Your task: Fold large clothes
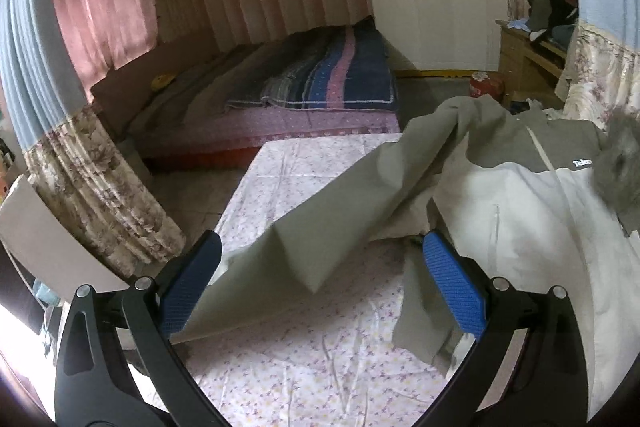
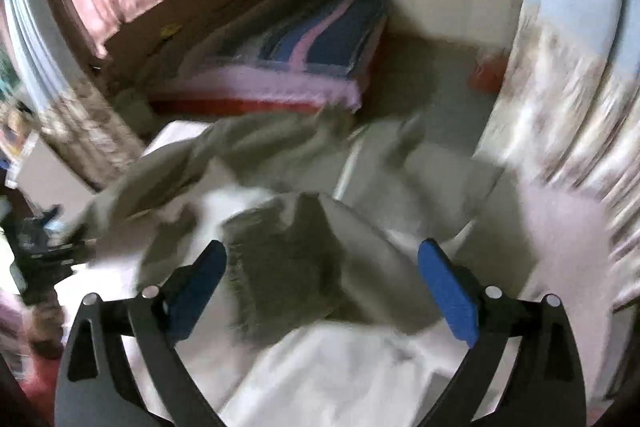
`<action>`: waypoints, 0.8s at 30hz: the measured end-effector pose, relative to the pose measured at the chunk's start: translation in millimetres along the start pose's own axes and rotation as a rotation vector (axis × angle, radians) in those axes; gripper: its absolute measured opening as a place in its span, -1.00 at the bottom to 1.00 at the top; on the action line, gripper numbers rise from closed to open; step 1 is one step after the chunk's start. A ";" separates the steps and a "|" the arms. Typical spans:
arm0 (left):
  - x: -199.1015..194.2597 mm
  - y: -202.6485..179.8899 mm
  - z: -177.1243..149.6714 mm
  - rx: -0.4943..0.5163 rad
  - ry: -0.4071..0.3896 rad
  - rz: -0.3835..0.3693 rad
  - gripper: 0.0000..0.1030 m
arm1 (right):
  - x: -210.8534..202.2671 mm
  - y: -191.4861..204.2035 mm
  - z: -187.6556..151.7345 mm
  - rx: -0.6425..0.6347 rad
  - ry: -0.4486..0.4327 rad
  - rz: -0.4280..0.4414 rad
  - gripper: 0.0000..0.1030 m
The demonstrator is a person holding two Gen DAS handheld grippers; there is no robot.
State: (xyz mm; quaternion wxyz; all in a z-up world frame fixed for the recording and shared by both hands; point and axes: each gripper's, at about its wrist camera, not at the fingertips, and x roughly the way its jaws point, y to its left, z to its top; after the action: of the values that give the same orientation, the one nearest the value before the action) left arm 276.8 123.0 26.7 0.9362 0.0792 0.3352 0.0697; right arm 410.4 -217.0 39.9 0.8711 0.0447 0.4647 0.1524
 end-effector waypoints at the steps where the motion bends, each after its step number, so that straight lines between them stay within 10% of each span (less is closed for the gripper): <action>1: 0.4 0.6 0.1 0.002 0.000 0.009 0.94 | 2.5 4.5 1.3 -0.017 -0.013 -0.018 0.88; 8: -2.2 -0.1 2.4 -0.007 -0.003 -0.011 0.94 | -4.0 8.9 3.3 -0.093 -0.116 -0.151 0.88; 24: -5.9 -99.1 -3.0 0.052 0.026 -0.228 0.94 | -112.0 -175.4 -93.6 0.164 -0.308 -0.454 0.88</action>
State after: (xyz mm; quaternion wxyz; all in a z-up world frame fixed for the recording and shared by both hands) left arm 278.0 25.3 8.8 0.9313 0.0641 0.3557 -0.0448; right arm 314.2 -423.9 37.8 0.9368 0.0324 0.3358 -0.0931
